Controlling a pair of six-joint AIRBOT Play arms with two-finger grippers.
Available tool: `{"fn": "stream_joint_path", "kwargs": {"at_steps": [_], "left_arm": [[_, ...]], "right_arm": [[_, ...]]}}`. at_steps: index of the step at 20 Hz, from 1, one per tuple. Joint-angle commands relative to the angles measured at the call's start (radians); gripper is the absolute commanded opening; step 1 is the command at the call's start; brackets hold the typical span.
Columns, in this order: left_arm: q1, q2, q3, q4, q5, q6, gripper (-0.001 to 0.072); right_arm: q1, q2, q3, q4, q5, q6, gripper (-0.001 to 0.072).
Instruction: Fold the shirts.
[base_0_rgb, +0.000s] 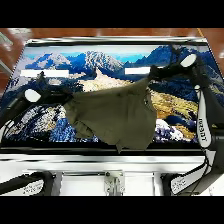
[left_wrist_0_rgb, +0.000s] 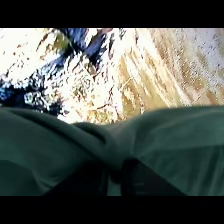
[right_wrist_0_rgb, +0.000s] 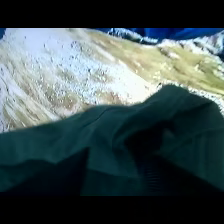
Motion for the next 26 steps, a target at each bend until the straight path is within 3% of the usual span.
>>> {"fn": "stream_joint_path", "kwargs": {"at_steps": [1, 2, 5, 6, 7, 8, 10, 12, 14, 18, 20, 26], "left_arm": [[0.039, -0.072, 0.013, -0.076, -0.163, 0.039, 0.0631], [0.087, -0.070, 0.040, -0.072, -0.273, 0.093, 0.0696], [0.293, -0.054, 0.171, -0.012, -0.679, 0.228, 0.0693], [0.356, -0.035, 0.195, 0.014, -0.767, 0.248, 0.0585], [0.415, -0.001, 0.197, 0.026, -0.821, 0.293, 0.0312], [0.457, 0.040, 0.184, 0.029, -0.836, 0.333, 0.0262], [0.507, 0.129, 0.103, 0.030, -0.821, 0.394, 0.0295], [0.509, 0.172, -0.030, 0.026, -0.795, 0.400, 0.0666], [0.477, 0.172, -0.208, -0.019, -0.740, 0.418, 0.0673], [0.395, 0.159, -0.464, -0.297, -0.467, 0.531, 0.0659], [0.340, 0.120, -0.495, -0.327, -0.384, 0.544, 0.0658], [0.247, -0.044, -0.483, -0.460, -0.297, 0.655, 0.0654]], "right_arm": [[0.027, -0.033, 0.011, 0.007, 0.062, -0.014, 0.0687], [0.011, -0.014, 0.028, -0.001, 0.092, -0.020, 0.0686], [-0.091, 0.085, 0.050, -0.033, 0.274, -0.096, 0.0686], [-0.134, 0.116, 0.050, -0.083, 0.369, -0.097, 0.0685], [-0.180, 0.136, 0.049, -0.121, 0.467, -0.095, 0.0684], [-0.229, 0.153, 0.039, -0.123, 0.568, -0.099, 0.0684], [-0.311, 0.198, -0.048, -0.088, 0.655, -0.116, 0.0684], [-0.374, 0.269, -0.212, -0.067, 0.592, -0.114, 0.0684], [-0.399, 0.328, -0.380, -0.067, 0.509, -0.115, 0.0684], [-0.394, 0.364, -0.580, -0.021, 0.433, -0.145, 0.0684], [-0.393, 0.364, -0.615, -0.003, 0.411, -0.149, 0.0684], [-0.394, 0.364, -0.620, -0.003, 0.399, -0.148, 0.0684]]}}
